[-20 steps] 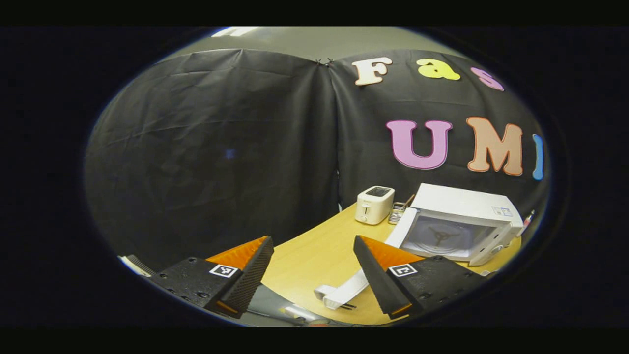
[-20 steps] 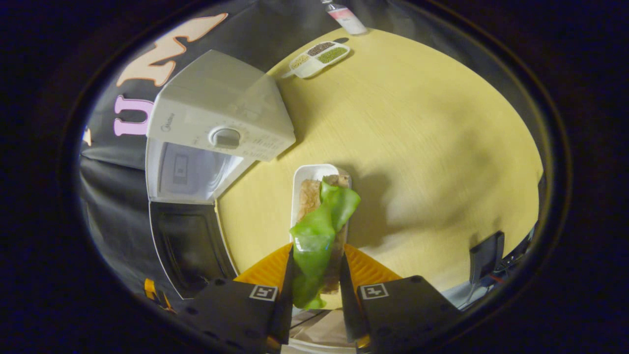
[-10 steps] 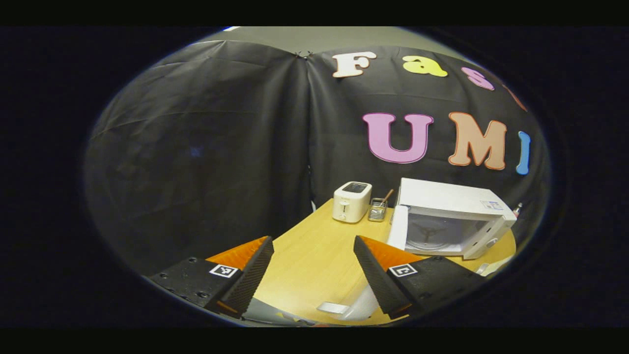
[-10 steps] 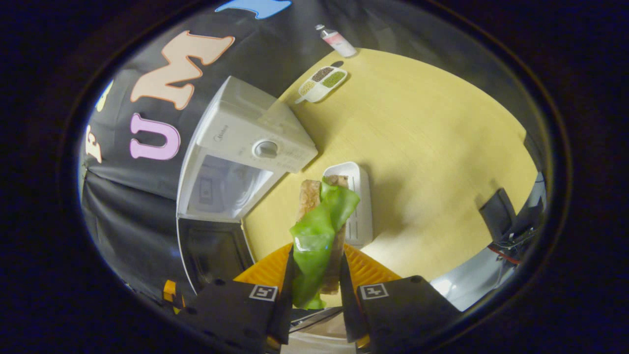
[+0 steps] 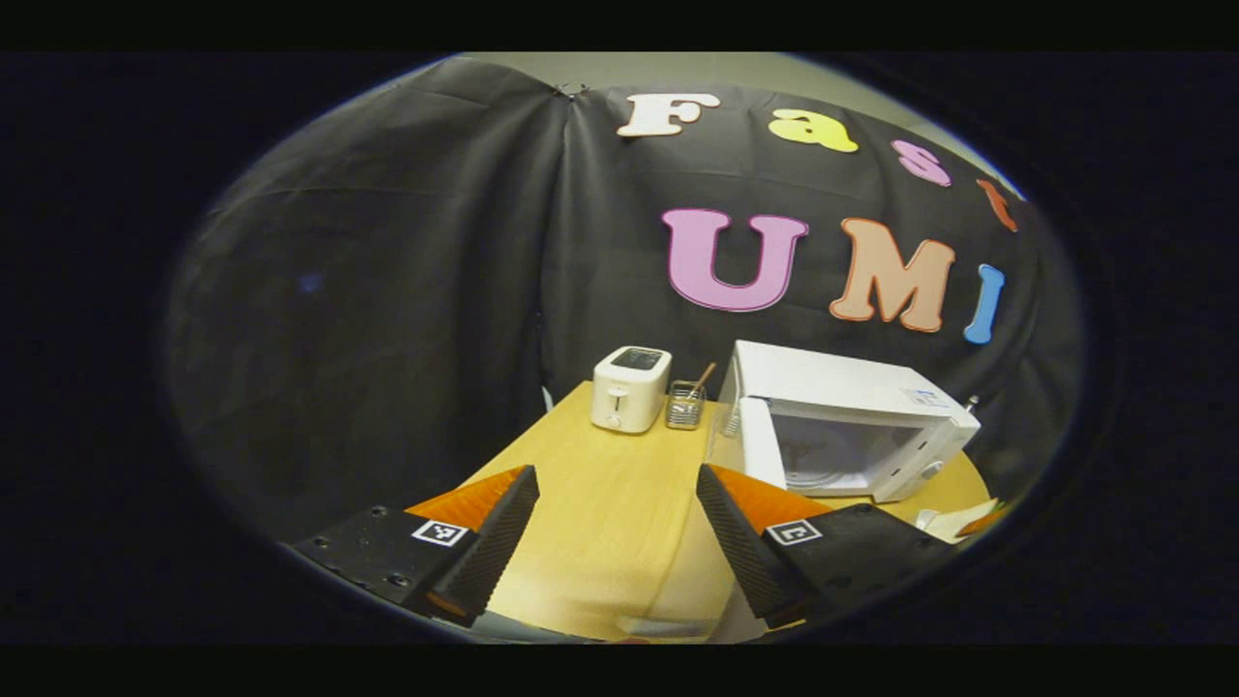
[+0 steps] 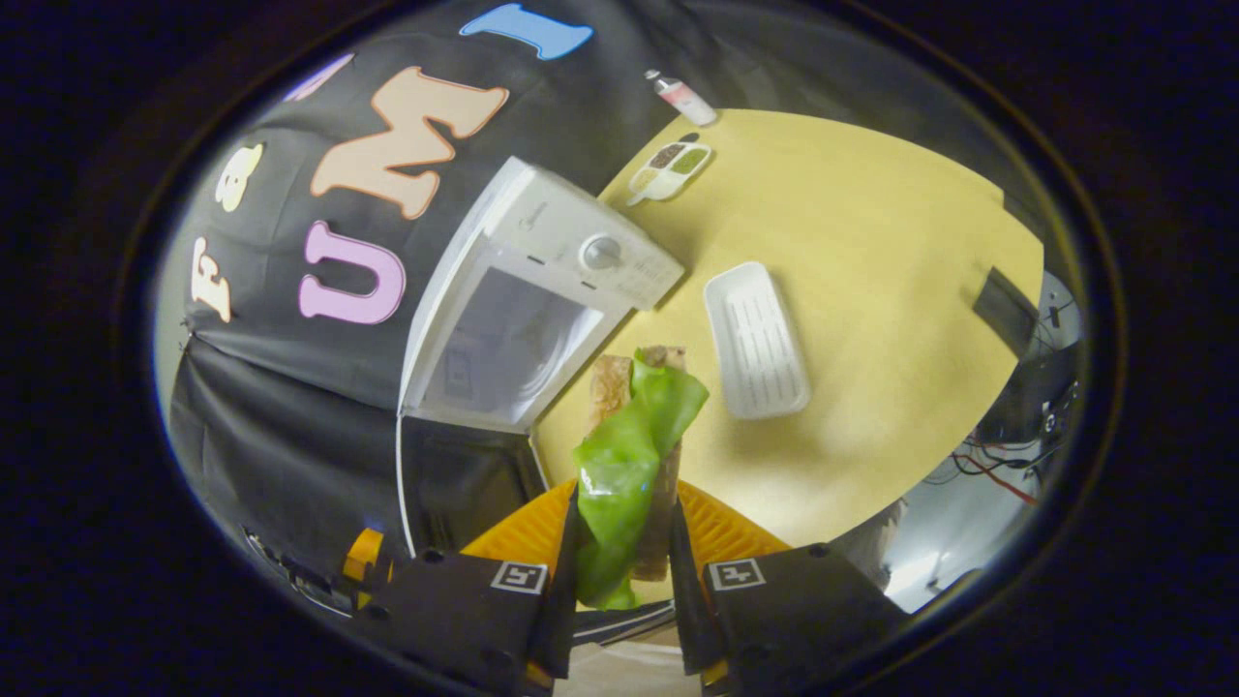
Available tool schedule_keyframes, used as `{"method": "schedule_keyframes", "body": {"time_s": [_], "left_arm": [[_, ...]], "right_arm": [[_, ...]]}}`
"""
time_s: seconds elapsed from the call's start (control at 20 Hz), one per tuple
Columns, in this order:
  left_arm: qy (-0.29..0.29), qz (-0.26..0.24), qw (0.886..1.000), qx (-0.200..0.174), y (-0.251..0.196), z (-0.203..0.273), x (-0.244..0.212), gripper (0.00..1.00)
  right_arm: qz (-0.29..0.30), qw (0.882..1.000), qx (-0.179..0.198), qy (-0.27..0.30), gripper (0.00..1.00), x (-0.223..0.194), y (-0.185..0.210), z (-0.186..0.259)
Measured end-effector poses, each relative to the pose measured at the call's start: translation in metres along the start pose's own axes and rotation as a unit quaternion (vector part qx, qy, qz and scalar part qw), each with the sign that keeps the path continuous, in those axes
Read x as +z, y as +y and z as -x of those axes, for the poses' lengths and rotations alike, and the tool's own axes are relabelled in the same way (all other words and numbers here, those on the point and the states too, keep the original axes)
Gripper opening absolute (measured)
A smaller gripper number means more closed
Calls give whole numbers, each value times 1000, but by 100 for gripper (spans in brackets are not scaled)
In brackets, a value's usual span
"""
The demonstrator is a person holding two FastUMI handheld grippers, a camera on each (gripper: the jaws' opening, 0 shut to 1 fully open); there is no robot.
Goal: Open the microwave oven with the left hand, put the food in, and close the microwave oven.
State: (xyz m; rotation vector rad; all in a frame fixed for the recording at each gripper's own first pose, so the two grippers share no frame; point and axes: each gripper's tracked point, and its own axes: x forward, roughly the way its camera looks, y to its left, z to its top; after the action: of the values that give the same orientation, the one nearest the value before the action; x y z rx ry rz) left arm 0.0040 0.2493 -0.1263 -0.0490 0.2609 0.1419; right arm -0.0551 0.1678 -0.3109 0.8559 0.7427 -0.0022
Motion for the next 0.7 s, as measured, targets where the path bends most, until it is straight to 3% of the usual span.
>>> {"method": "schedule_keyframes", "body": {"time_s": [0.5,0.7], "left_arm": [[4,-32,999,-33,16,-9,-4,96],[6,-30,999,-28,23,-10,-6,94]], "right_arm": [[40,993,106,14,45,-44,124,-83],[52,993,108,5,45,-36,142,-123]]}}
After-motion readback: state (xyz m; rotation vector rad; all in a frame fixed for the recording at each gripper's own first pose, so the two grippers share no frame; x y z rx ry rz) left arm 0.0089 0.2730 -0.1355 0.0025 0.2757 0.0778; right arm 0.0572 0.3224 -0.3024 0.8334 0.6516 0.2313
